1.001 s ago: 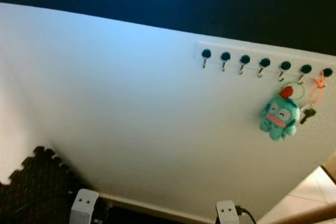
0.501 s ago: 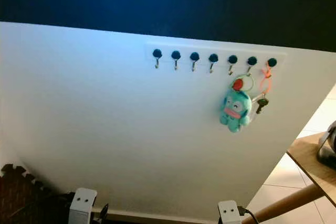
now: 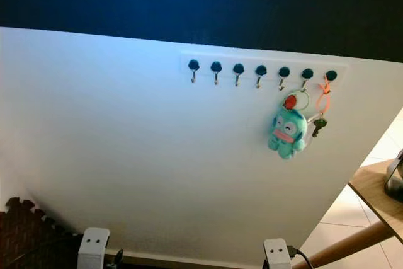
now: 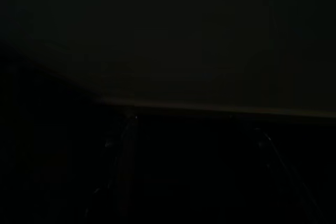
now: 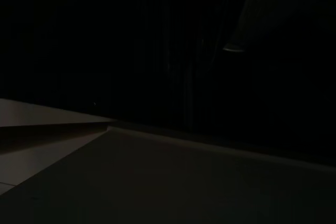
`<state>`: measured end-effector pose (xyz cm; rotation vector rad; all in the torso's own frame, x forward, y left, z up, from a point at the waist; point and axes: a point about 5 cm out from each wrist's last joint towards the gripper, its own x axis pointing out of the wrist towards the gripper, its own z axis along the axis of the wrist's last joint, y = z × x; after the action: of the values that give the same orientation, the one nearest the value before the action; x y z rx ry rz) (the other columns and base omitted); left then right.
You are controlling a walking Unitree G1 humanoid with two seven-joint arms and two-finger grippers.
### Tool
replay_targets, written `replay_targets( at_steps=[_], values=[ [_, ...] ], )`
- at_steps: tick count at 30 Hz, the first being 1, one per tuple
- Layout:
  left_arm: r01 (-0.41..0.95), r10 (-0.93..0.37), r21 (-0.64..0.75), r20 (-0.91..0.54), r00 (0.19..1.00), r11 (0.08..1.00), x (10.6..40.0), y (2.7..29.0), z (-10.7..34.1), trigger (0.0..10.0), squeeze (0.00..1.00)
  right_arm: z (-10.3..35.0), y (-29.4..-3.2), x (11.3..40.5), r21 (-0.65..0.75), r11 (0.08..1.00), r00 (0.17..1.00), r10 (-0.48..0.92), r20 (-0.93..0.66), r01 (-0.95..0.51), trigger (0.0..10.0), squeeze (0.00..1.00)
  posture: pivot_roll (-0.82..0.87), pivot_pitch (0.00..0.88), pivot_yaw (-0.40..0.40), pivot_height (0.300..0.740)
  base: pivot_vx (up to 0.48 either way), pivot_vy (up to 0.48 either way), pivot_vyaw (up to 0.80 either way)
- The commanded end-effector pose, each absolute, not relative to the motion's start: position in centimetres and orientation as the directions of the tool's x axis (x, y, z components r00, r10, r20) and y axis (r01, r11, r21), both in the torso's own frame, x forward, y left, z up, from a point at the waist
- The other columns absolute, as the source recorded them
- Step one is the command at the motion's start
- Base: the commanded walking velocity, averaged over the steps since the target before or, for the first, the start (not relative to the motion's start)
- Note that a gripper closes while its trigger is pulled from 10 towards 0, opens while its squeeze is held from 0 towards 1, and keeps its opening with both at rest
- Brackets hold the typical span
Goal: Hang keys on a hook
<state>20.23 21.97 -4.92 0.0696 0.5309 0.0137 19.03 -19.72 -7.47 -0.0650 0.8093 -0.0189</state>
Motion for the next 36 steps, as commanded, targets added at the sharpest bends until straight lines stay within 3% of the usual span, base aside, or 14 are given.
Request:
replay_targets(
  at_steps=[1,36],
  values=[
    [-0.01,0.026,0.031,-0.535,0.844,0.999,20.1,21.58,-5.32,10.0,0.0,-7.49,-19.97,18.99,-0.054,0.998,0.684,-0.048,-0.728,0.012,10.0,0.0,0.07,0.021,-0.05,0.74,0.0,0.0,0.0],
    [0.02,-0.022,-0.01,-0.526,0.85,1.0,20.15,20.9,-5.3,10.0,0.0,-7.67,-20.12,18.66,-0.019,0.996,0.673,-0.07,-0.736,0.083,10.0,0.0,0.08,0.05,-0.064,0.74,0.0,0.0,0.0]
  ],
)
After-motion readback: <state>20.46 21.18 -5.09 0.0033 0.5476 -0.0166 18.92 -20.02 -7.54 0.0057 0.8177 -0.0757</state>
